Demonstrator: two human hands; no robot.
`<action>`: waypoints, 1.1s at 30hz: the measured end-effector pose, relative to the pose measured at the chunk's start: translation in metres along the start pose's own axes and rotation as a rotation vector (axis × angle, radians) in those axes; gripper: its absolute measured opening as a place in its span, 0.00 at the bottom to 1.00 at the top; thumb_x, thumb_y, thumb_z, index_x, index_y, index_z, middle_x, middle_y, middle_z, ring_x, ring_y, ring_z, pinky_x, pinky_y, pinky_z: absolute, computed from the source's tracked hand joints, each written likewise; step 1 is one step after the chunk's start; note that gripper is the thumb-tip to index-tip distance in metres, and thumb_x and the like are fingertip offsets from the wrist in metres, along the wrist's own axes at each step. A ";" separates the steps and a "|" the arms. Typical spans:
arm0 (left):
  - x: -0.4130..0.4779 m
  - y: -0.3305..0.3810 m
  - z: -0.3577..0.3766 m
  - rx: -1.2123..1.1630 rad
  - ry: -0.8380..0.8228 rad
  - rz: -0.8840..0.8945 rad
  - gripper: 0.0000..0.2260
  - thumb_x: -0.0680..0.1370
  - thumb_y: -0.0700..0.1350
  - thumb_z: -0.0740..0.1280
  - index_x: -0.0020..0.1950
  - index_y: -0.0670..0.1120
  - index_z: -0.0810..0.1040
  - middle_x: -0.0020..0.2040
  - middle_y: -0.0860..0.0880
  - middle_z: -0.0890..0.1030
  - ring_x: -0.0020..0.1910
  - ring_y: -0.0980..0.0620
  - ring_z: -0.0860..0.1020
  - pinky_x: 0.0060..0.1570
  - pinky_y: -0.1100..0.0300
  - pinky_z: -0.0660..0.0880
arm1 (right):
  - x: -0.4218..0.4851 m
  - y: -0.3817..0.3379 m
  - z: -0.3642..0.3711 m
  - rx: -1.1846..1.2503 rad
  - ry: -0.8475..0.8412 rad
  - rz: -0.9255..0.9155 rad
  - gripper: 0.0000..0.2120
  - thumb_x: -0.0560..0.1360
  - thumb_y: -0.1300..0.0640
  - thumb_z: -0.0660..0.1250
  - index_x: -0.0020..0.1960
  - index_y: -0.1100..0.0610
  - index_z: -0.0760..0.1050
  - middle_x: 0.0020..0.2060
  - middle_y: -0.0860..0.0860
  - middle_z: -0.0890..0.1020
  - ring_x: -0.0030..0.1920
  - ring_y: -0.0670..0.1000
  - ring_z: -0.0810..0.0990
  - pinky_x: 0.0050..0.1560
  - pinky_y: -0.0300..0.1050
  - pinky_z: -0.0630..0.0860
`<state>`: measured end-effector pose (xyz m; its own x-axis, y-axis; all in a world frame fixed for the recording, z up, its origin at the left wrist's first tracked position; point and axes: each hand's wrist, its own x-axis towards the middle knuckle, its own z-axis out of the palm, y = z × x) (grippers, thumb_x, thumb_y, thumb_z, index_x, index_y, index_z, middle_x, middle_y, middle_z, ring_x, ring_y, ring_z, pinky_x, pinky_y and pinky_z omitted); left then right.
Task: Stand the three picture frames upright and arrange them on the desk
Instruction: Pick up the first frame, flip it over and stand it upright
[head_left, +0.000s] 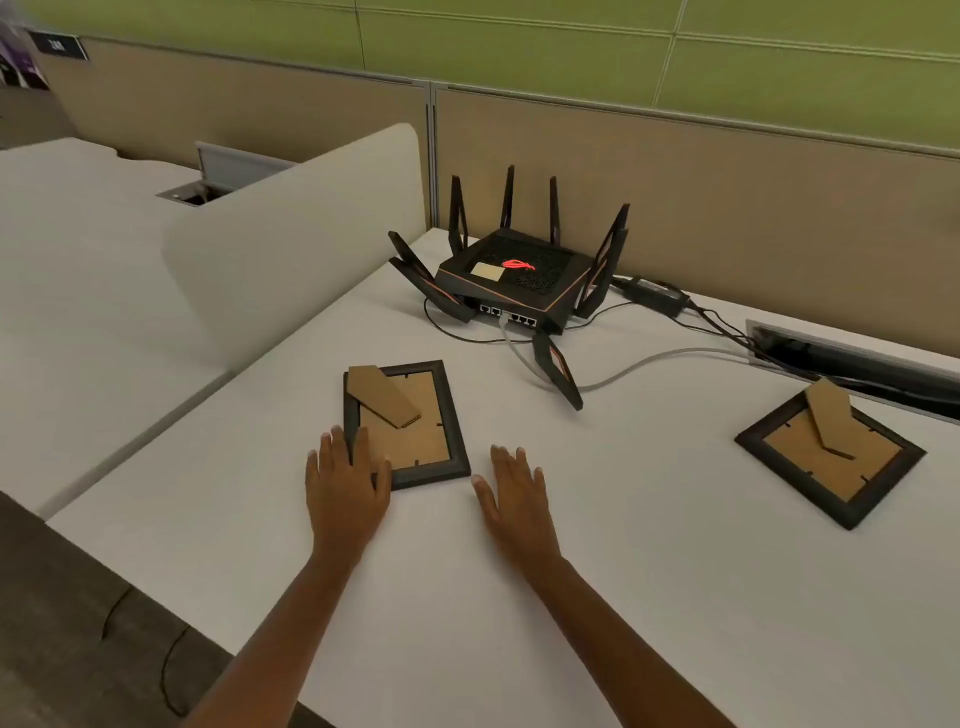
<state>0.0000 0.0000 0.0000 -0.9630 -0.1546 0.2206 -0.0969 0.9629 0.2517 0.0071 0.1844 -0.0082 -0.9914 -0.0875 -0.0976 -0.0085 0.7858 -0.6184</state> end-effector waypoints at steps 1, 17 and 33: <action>0.002 -0.002 -0.001 -0.033 -0.018 -0.032 0.25 0.75 0.50 0.54 0.65 0.35 0.71 0.64 0.29 0.73 0.62 0.31 0.73 0.60 0.39 0.71 | 0.001 -0.004 0.000 -0.028 -0.007 0.011 0.29 0.78 0.42 0.43 0.74 0.56 0.46 0.76 0.53 0.50 0.76 0.52 0.43 0.74 0.49 0.38; 0.055 0.003 -0.017 -0.505 -0.013 -0.426 0.14 0.78 0.42 0.59 0.61 0.37 0.72 0.56 0.33 0.77 0.54 0.36 0.75 0.51 0.48 0.74 | 0.024 -0.058 0.013 0.318 0.067 0.247 0.22 0.80 0.52 0.49 0.62 0.67 0.69 0.74 0.60 0.55 0.76 0.57 0.46 0.75 0.49 0.47; 0.073 0.005 -0.019 -0.886 -0.267 -0.635 0.11 0.78 0.38 0.58 0.58 0.33 0.69 0.60 0.32 0.74 0.50 0.40 0.73 0.49 0.50 0.71 | 0.040 -0.071 -0.004 0.720 0.127 0.490 0.09 0.79 0.61 0.55 0.56 0.62 0.67 0.51 0.58 0.72 0.51 0.56 0.73 0.48 0.45 0.74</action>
<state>-0.0656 -0.0105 0.0350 -0.8357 -0.4072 -0.3685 -0.4792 0.2130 0.8515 -0.0330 0.1276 0.0354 -0.8693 0.2607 -0.4199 0.4637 0.1361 -0.8755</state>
